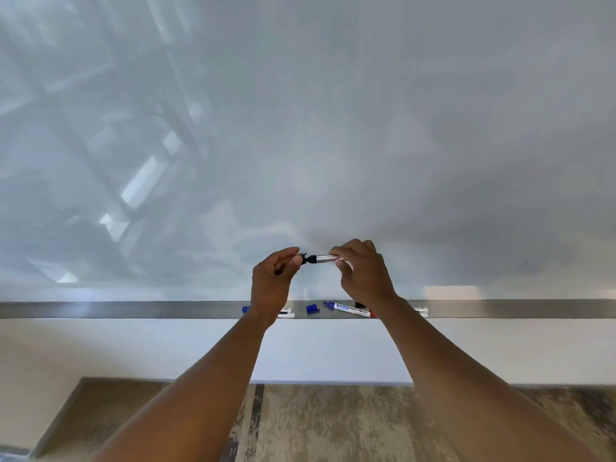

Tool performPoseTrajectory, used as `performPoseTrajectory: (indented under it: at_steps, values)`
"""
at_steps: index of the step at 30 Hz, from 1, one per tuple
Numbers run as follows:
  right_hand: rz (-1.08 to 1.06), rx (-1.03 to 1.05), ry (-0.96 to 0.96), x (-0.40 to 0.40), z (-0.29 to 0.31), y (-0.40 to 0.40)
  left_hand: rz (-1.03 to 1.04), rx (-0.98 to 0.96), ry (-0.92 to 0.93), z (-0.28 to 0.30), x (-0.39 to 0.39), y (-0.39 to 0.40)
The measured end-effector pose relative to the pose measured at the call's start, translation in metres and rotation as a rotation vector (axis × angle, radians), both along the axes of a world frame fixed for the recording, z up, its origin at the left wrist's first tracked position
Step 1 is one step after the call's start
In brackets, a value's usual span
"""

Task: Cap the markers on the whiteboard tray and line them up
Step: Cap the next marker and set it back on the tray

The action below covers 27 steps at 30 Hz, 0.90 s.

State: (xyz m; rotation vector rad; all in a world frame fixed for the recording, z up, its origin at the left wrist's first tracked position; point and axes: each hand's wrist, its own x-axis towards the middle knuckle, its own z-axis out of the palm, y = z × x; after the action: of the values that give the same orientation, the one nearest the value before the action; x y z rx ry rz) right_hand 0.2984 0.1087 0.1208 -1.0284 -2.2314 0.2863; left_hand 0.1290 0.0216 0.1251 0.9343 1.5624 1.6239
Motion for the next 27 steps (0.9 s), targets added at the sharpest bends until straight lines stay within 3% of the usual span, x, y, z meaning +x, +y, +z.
performPoseTrajectory:
  at_steps: [4, 13, 27]
  values:
    - [0.035, 0.033, 0.031, -0.001, 0.018, 0.001, 0.015, 0.041, -0.003, 0.014, 0.001, 0.003]
    - [0.071, 0.116, 0.148, -0.007, 0.065, 0.005, 0.095, 0.182, -0.455, 0.065, 0.009, 0.016]
    - [0.034, 0.18, 0.231, -0.014, 0.102, 0.015, 0.062, 0.239, -0.483, 0.098, 0.009, 0.024]
